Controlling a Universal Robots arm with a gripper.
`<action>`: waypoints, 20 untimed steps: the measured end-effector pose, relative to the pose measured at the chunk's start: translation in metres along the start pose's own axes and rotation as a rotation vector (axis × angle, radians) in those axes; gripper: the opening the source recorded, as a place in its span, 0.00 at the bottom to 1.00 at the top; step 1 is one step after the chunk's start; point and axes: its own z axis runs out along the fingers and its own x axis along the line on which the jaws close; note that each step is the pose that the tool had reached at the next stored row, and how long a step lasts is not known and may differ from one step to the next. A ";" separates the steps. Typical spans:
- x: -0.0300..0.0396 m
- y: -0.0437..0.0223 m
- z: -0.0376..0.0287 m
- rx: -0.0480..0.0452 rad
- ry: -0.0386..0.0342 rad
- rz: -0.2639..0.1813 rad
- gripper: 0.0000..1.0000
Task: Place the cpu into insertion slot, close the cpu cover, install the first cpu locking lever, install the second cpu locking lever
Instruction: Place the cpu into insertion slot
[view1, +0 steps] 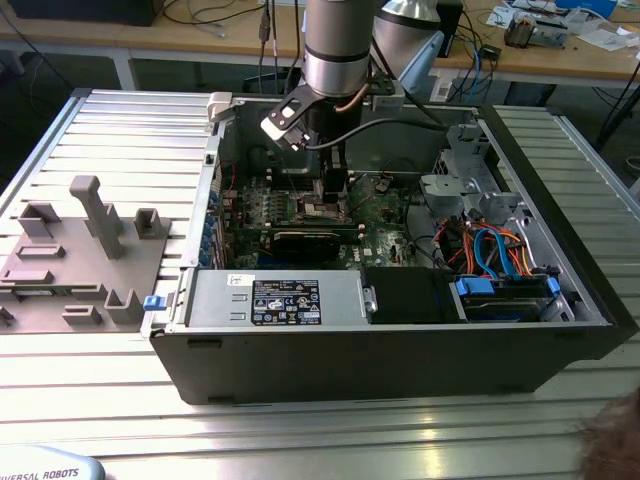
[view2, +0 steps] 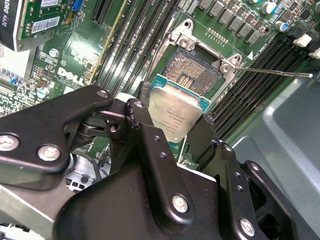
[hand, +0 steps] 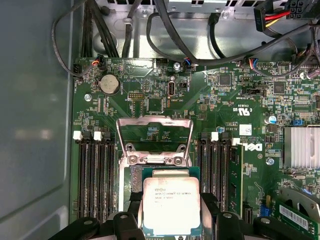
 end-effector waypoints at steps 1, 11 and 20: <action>0.0000 0.0000 0.0001 0.0000 0.0000 0.000 0.54; 0.0000 -0.0001 0.0027 -0.0001 -0.0003 0.000 0.54; -0.0003 -0.0002 0.0048 0.0000 -0.0005 0.000 0.54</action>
